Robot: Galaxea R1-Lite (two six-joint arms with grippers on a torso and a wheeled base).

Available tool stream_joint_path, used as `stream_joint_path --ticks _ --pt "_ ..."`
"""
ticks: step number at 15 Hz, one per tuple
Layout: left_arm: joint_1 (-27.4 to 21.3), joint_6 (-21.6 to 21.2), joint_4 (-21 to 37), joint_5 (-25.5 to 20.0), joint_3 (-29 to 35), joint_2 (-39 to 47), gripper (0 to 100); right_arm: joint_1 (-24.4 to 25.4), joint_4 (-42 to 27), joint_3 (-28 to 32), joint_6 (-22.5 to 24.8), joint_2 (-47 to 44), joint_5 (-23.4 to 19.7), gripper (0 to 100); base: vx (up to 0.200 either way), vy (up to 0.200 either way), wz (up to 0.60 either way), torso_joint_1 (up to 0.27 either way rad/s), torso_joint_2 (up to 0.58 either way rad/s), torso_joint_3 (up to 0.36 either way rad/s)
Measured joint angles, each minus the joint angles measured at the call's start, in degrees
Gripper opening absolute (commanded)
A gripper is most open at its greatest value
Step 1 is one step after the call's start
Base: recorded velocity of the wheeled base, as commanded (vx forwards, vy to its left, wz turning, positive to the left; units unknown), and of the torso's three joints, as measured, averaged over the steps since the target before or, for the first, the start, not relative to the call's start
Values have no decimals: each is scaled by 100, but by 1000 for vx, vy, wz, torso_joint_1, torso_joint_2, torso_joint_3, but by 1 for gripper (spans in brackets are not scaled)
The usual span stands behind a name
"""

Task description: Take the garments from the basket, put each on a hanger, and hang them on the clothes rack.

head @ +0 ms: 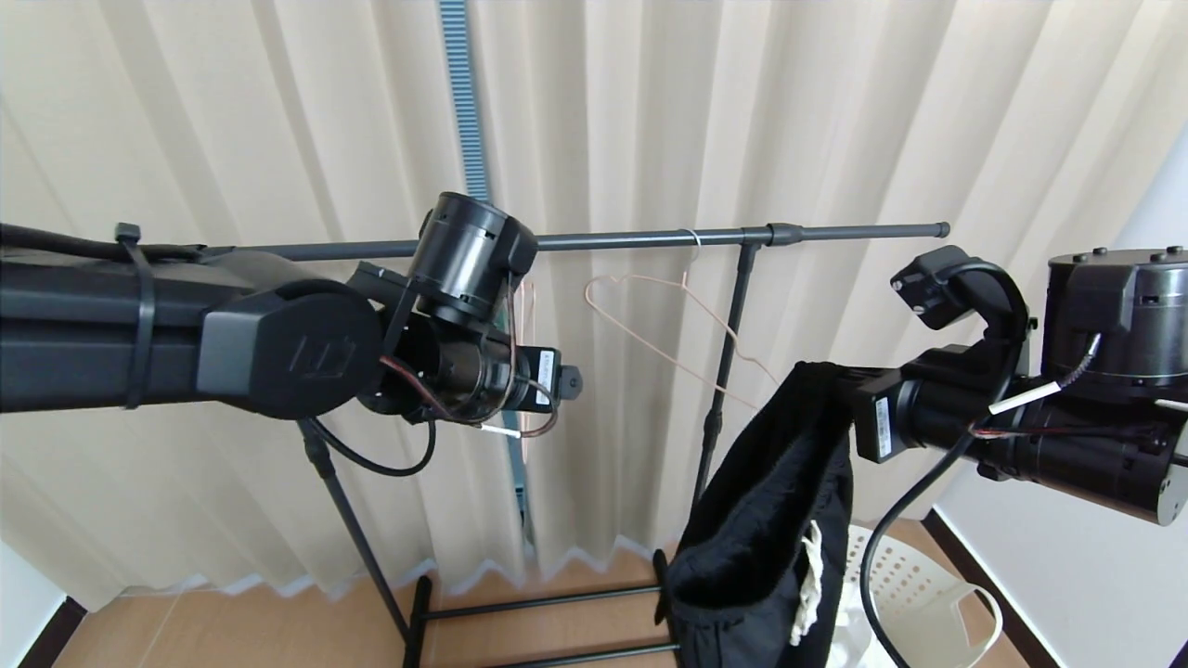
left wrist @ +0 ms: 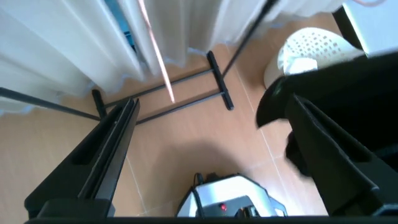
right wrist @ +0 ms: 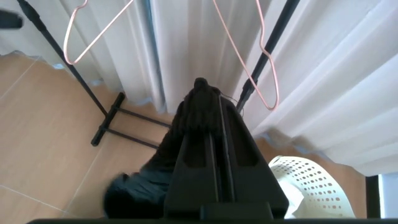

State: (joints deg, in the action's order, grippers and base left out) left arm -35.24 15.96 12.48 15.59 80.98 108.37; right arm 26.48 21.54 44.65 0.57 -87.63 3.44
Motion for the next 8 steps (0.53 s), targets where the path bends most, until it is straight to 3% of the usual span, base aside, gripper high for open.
stream_joint_path --ticks 8 --pt "474 2 7 28 1414 1401 100 4 7 -23 2 12 0 0 0 0 0 0 0 0"
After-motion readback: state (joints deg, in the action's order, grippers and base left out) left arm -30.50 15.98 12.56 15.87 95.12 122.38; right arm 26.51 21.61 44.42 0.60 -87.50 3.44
